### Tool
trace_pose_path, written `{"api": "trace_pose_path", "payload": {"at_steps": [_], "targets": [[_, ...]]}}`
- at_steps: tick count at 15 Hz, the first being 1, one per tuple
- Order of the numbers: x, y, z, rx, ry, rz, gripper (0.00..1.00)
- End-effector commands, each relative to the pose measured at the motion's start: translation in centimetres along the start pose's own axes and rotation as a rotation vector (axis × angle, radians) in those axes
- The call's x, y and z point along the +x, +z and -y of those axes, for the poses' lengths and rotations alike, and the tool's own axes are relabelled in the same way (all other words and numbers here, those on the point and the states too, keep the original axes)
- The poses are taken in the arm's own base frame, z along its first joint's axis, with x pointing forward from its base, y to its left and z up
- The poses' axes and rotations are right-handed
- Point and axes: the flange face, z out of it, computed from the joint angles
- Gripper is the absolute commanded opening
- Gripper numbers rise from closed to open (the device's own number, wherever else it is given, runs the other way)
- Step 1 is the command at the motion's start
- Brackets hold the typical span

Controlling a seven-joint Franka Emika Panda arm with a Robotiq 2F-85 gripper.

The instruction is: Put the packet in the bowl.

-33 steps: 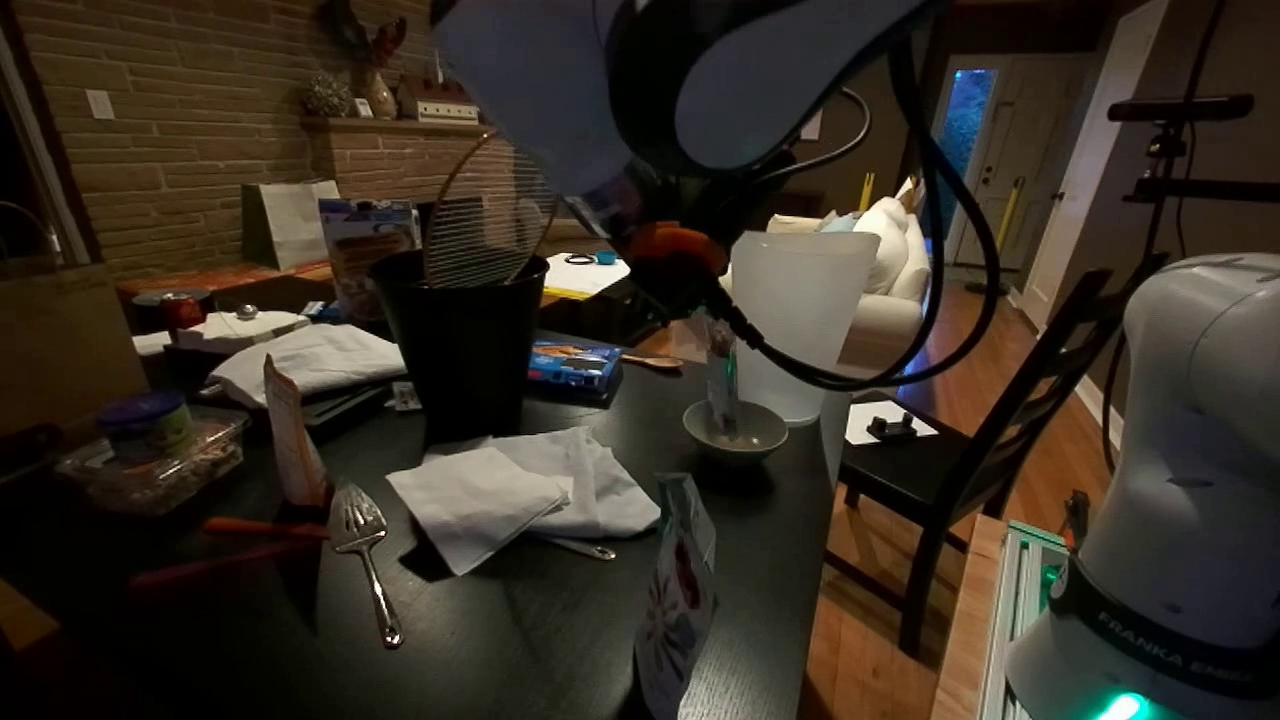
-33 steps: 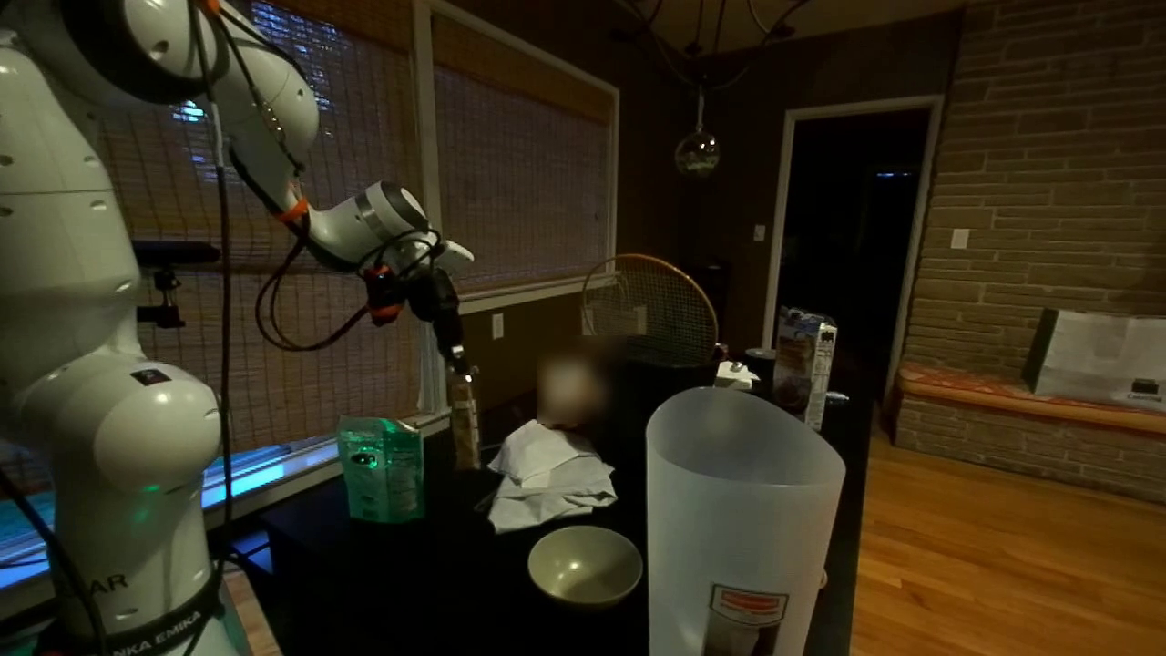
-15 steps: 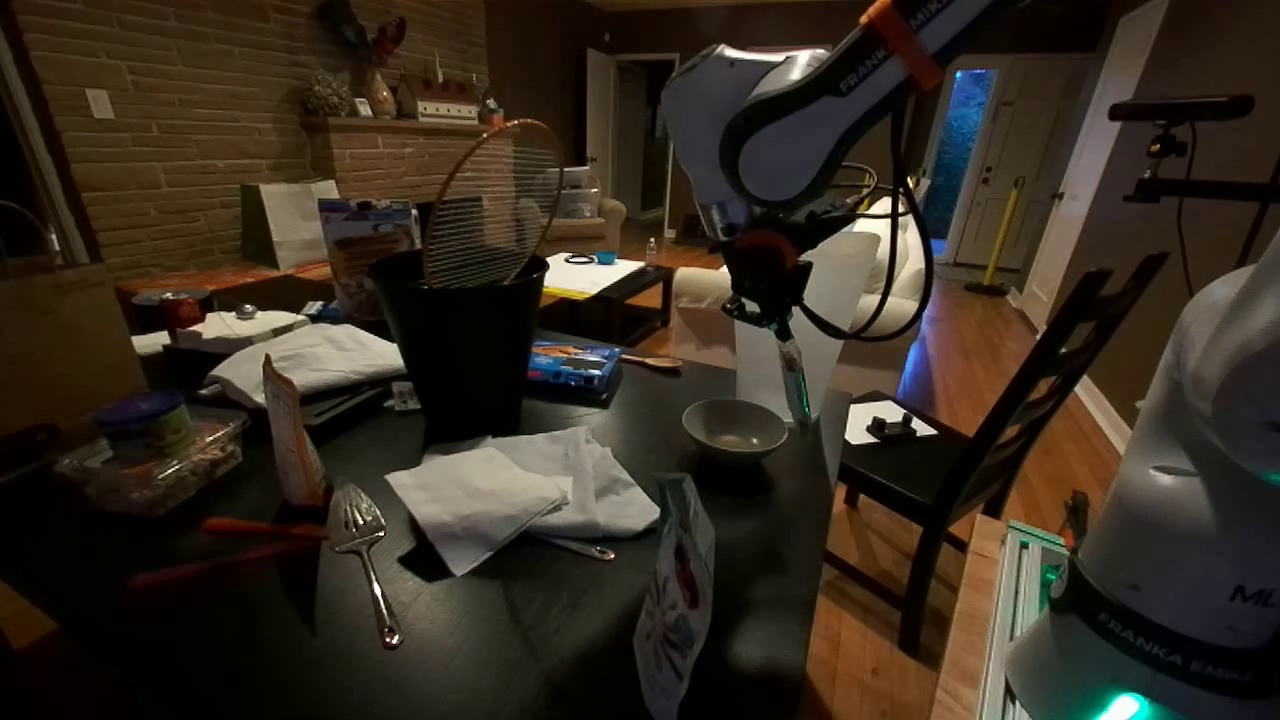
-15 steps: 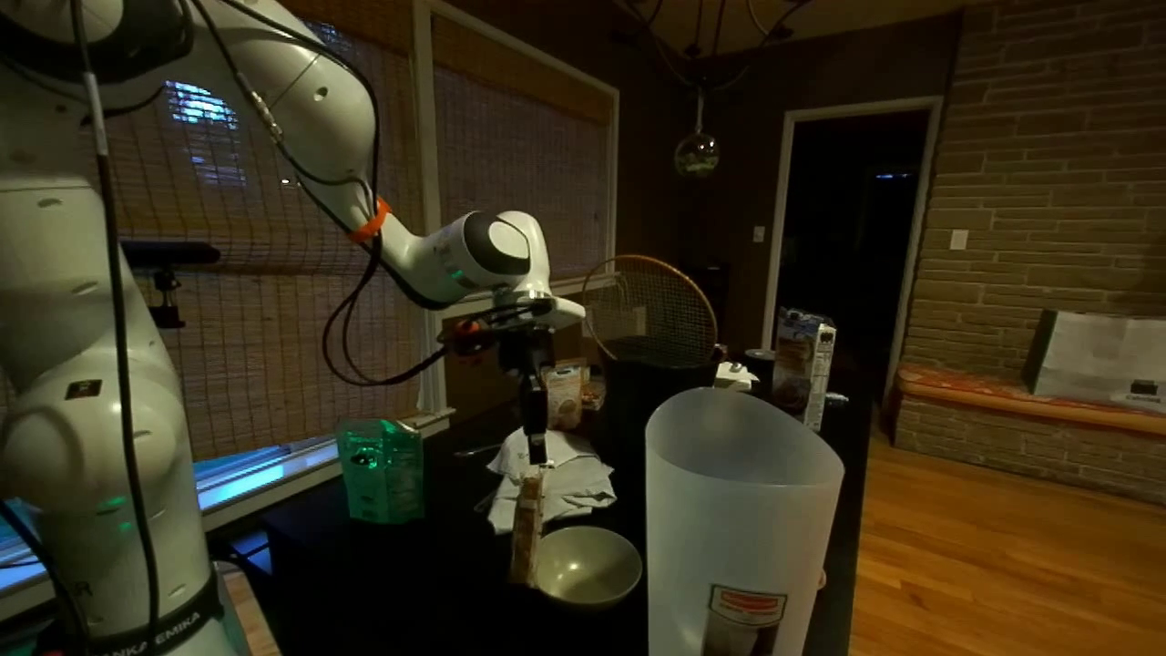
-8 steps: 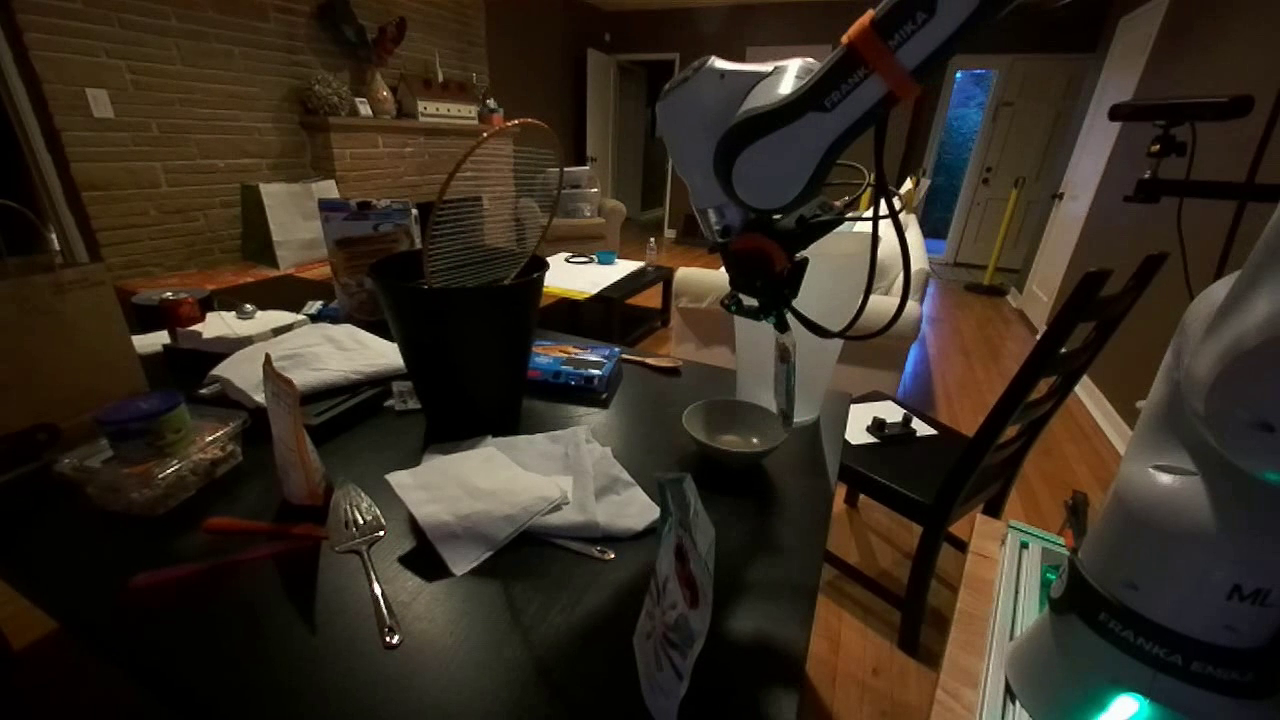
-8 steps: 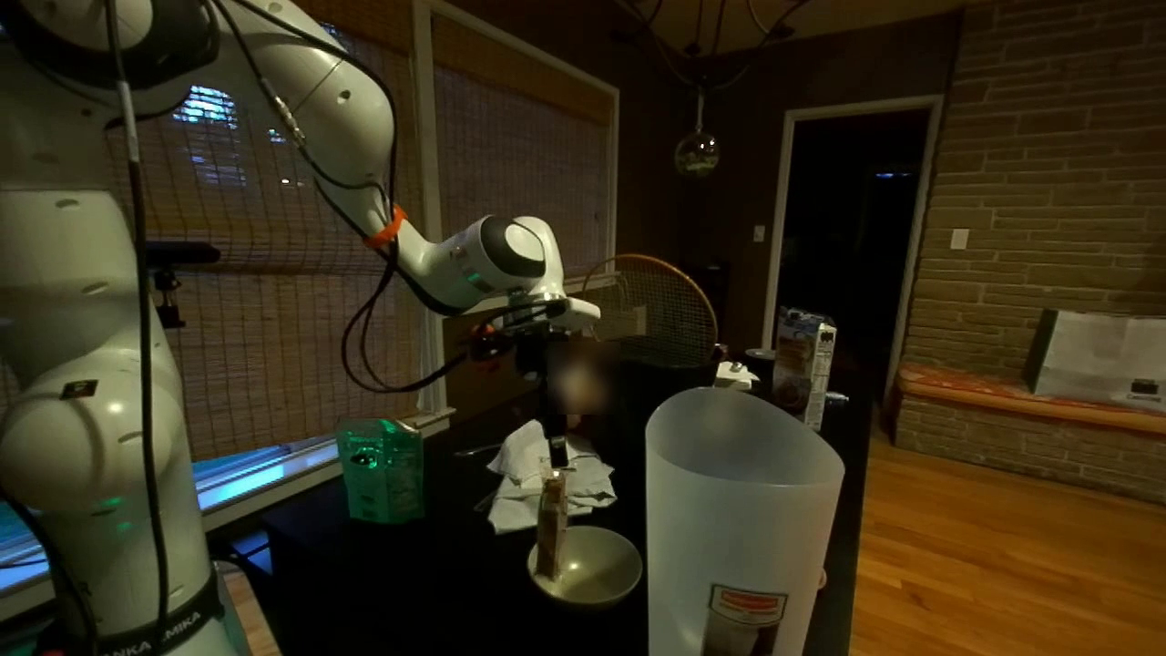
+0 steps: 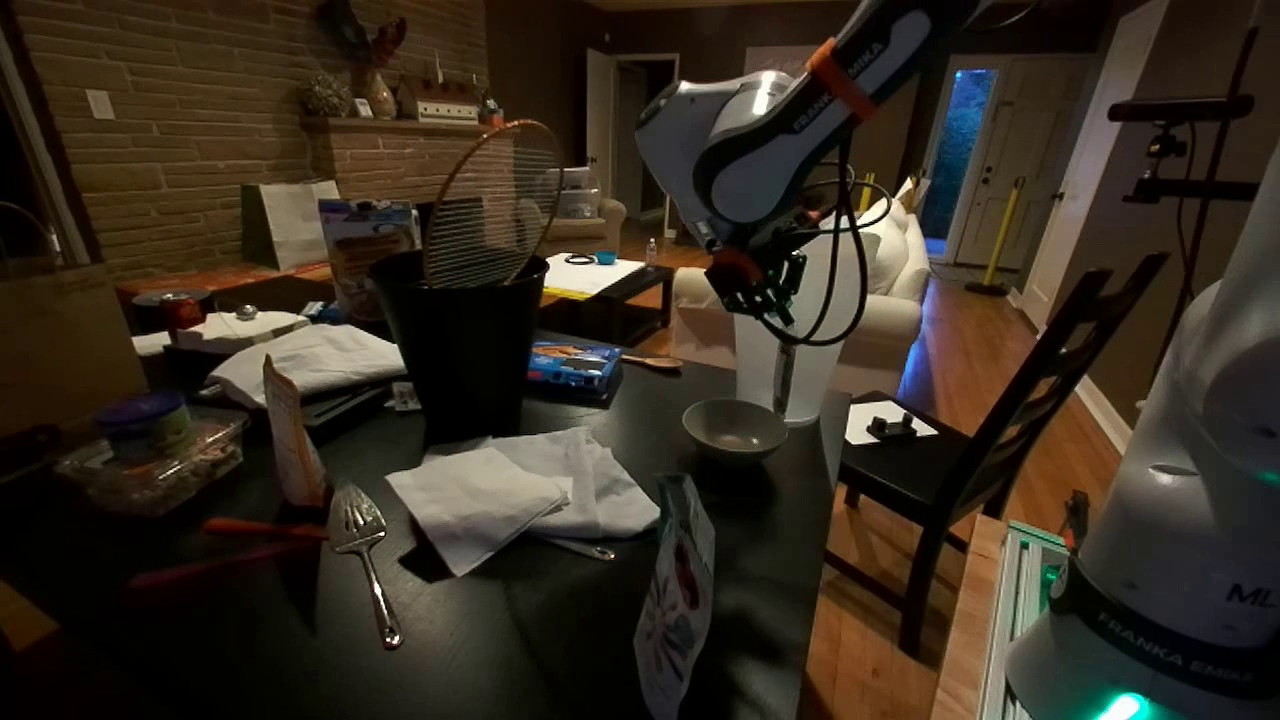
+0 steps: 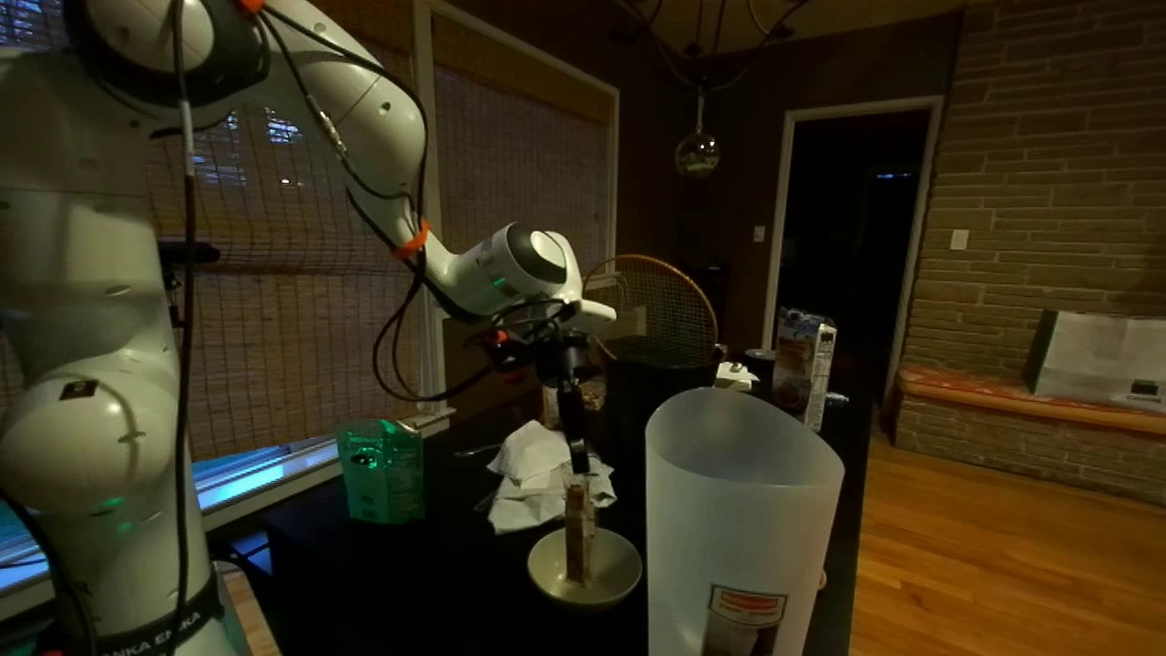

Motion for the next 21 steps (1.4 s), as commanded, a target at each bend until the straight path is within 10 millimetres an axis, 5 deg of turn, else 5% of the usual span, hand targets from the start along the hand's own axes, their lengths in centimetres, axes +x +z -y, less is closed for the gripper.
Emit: {"api": "trace_pose_path", "payload": {"at_steps": [1,18,21], "targets": [[0.6,0.9,1.9,-0.111,0.066,0.008,0.0],[-0.8,1.7,7.7,-0.347,0.087,0.034,0.0],[-0.8,1.9,8.1,-0.373,0.082,0.039,0.33]]}}
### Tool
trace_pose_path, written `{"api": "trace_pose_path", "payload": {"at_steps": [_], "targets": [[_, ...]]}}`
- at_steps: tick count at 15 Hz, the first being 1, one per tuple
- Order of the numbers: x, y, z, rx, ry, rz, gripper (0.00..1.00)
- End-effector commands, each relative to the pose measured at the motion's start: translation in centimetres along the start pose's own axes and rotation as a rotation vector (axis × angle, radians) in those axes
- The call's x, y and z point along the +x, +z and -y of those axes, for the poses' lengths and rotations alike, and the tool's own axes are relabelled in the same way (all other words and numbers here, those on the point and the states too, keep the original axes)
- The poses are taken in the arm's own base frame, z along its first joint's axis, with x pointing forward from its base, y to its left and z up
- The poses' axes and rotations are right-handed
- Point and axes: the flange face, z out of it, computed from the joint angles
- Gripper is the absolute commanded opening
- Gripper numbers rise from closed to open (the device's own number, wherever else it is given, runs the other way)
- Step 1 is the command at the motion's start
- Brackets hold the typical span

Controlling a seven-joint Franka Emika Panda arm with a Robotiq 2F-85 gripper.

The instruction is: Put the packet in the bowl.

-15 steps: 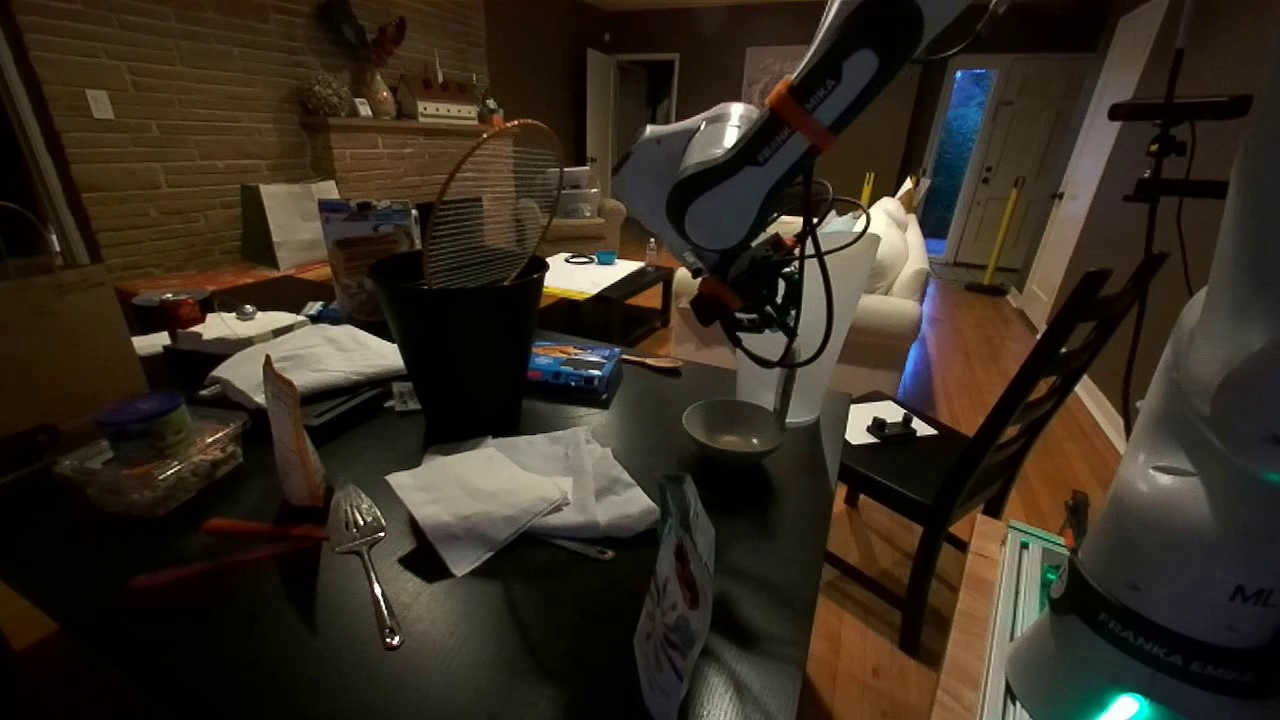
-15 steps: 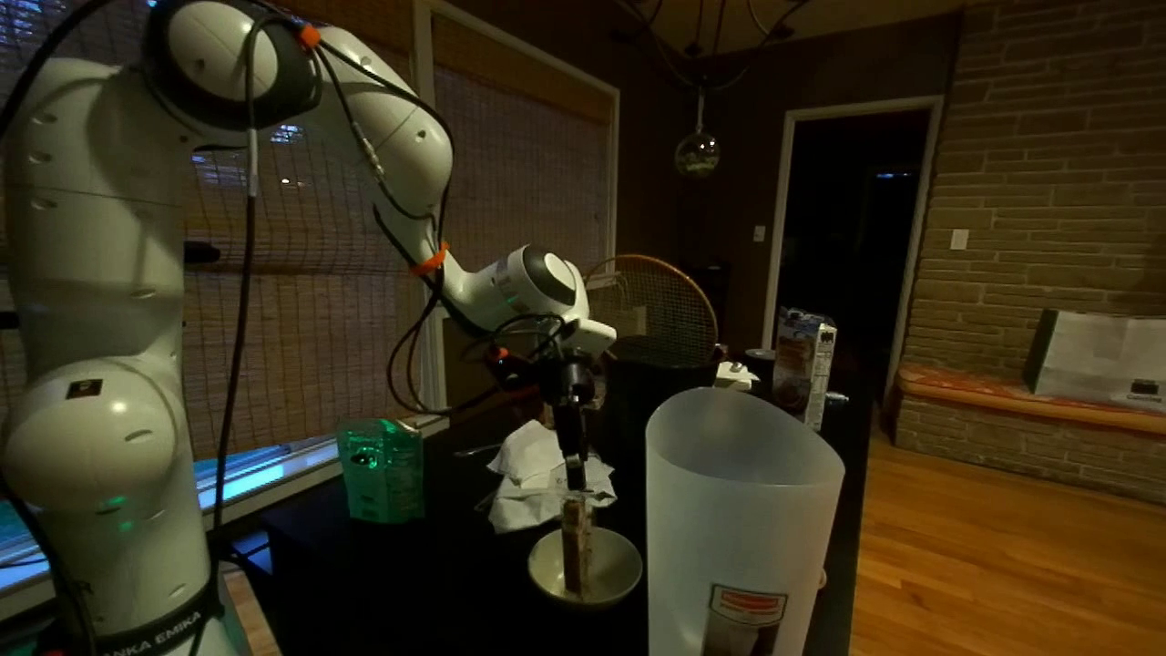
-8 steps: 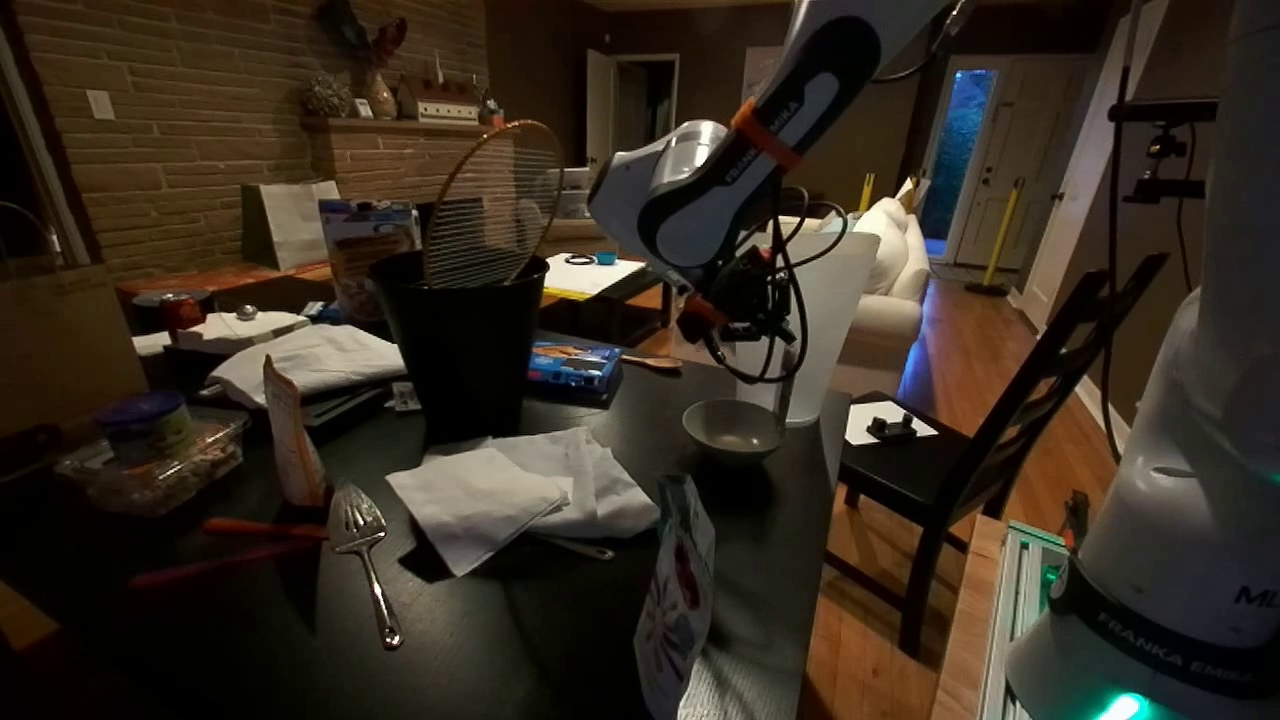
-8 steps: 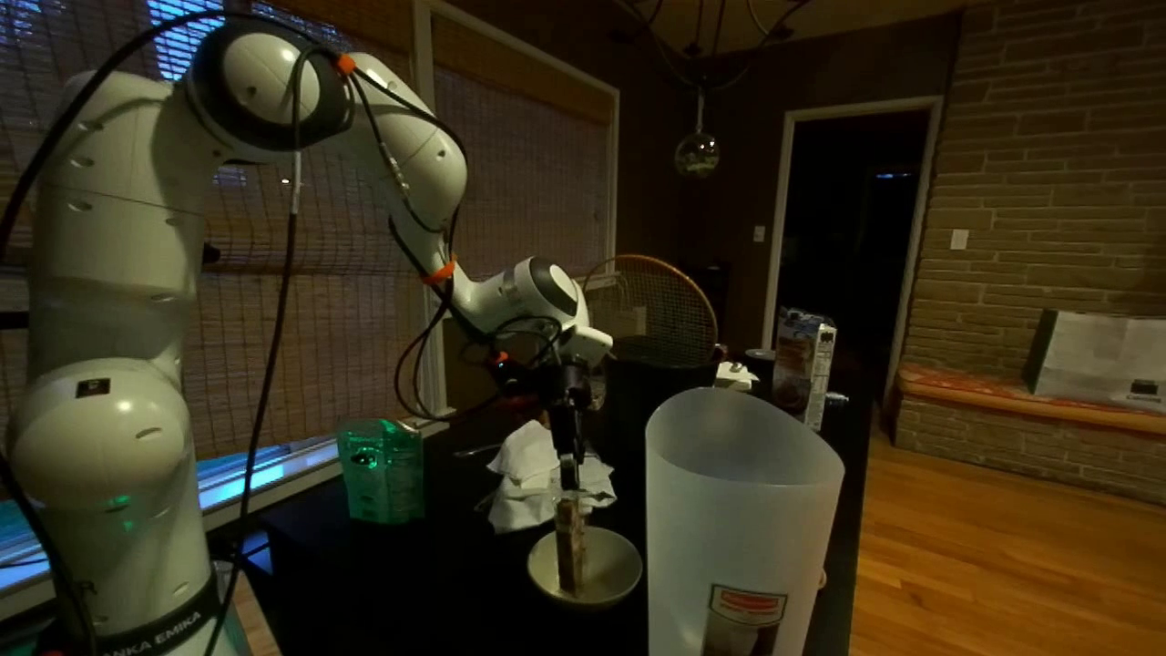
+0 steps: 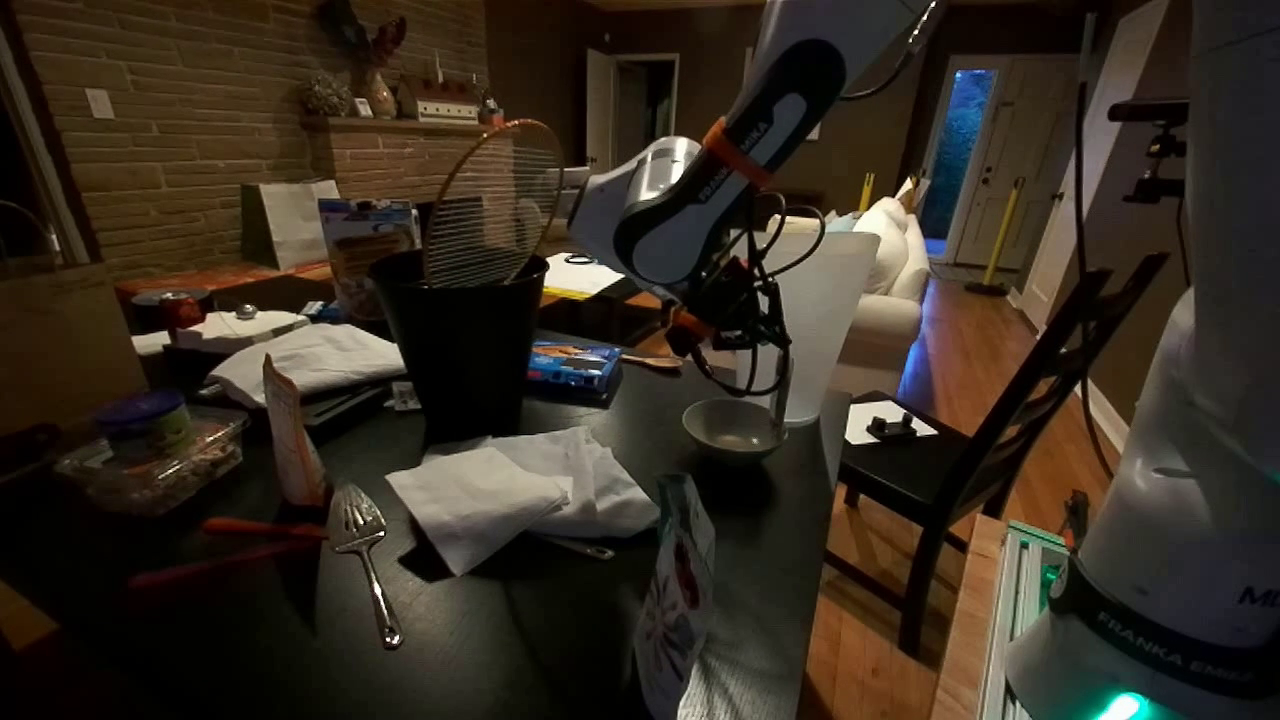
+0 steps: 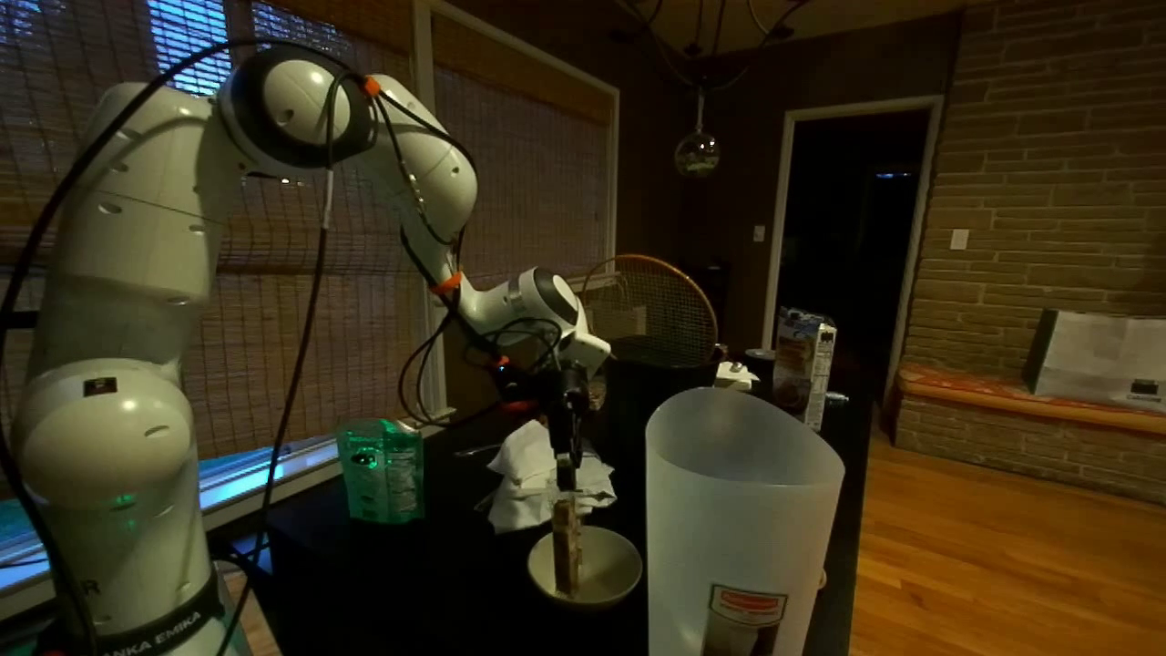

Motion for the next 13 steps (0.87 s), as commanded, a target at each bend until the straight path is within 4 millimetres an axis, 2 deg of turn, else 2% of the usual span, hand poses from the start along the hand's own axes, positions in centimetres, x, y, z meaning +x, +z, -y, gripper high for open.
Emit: {"api": "trace_pose_path", "payload": {"at_steps": [1,6,9,10,11,13], "targets": [[0.4,-0.3,0.6,-0.05,0.011,-0.013,0.4],[0.7,-0.5,0.6,-0.065,0.023,-0.006,0.74],[0.2,-2.3,-1.0,-0.063,0.052,-0.021,0.97],[-0.2,-3.3,-2.0,-0.045,0.059,-0.044,0.99],[0.3,-1.5,-0.2,-0.052,0.03,-0.002,0.84],[0.0,-2.9,-1.0,-0.041,0.041,-0.018,0.98]]}}
